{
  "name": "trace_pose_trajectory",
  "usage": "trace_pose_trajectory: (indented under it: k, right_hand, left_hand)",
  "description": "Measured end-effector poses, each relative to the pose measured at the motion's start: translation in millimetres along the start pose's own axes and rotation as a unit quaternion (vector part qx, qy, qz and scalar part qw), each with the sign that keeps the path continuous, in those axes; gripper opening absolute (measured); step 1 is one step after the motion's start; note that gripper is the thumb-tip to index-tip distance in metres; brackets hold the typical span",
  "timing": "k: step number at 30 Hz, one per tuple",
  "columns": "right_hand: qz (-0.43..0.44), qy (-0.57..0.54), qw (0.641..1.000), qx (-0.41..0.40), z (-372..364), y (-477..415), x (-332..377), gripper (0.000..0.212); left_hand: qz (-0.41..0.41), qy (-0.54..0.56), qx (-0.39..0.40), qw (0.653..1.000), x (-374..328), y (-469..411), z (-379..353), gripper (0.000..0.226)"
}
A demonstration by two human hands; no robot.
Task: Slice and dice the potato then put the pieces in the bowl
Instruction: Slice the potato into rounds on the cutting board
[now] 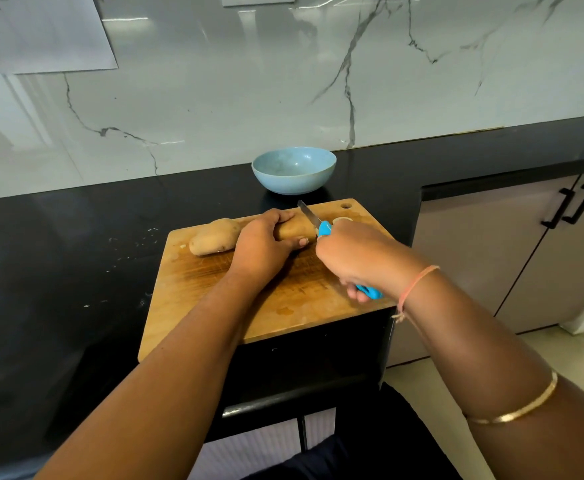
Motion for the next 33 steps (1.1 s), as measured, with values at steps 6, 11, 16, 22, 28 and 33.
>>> trace_pose_trajectory:
  k: [6,11,16,22,28,33]
  right_hand:
    - [-0.072,-0.061,0.995,0.028,-2.4,-14.5,1.6,0.012]
    - [-0.048,-0.022,0.998,0.040,-6.5,-21.0,4.1,0.019]
    - [-0.037,0.009,0.999,0.039,-5.6,-8.5,-7.3,0.027]
    - [-0.039,0.019,0.997,0.062,-12.0,11.0,-23.9,0.017]
    - [-0.050,0.046,0.996,0.051,-8.5,14.7,-35.6,0.027]
    - [-0.021,0.046,0.998,-0.026,-5.7,9.5,-31.8,0.042]
  left_hand:
    - [-0.026,0.010,-0.003,1.000,-3.6,3.3,0.4,0.051]
    - [-0.023,0.012,-0.007,1.000,-4.1,3.2,0.8,0.051]
    - [0.015,0.016,0.001,1.000,1.1,-0.3,-1.0,0.055]
    - [0.045,0.024,0.004,0.999,3.3,0.2,-0.5,0.057]
    - [0.059,0.015,0.007,0.998,3.5,-0.1,-1.3,0.058]
    - [0.049,0.006,0.018,0.999,3.8,0.4,-1.4,0.056]
Point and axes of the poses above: each hand's wrist, its own y-axis away from the middle knuckle, its own z-axis out of the back of the hand, x = y × z, the point moved 8 cm from there along -y, towards the middle knuckle, and after that the axes turned 1 degree about -x, right-handed, at the moved point
